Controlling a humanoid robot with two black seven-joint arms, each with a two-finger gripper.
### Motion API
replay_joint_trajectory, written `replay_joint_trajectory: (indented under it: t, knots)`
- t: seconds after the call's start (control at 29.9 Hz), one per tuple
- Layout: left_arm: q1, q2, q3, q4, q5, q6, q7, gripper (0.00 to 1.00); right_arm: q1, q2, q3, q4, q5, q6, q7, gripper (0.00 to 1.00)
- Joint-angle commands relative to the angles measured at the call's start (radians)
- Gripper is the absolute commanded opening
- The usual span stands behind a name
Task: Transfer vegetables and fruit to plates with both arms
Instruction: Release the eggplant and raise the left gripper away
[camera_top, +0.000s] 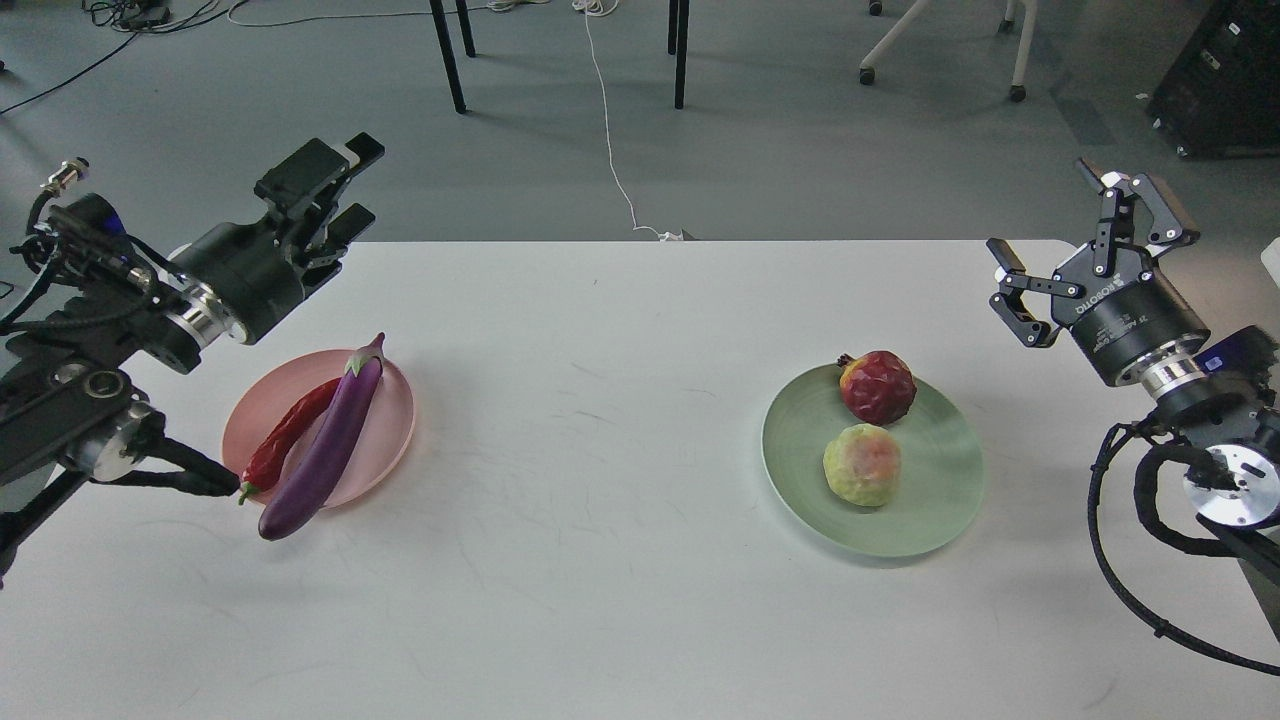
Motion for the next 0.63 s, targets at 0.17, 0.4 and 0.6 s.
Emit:
replay_joint_trajectory:
  t: [0.17, 0.4, 0.6]
  knots:
    - [0.266, -0.255, -0.337, 0.029, -0.041, -0.090, 0.078, 0.98, -0.027, 0.067, -0.034, -0.001, -0.014, 0.003, 0.000, 0.98]
    - [0.318, -0.300, -0.410, 0.106, -0.041, -0.194, 0.135, 0.98, -0.029, 0.064, -0.099, -0.008, -0.120, 0.003, 0.000, 0.99]
    - [0.320, -0.297, -0.410, 0.103, -0.043, -0.197, 0.126, 0.98, -0.027, 0.066, -0.061, -0.004, -0.118, 0.000, 0.000, 0.99]
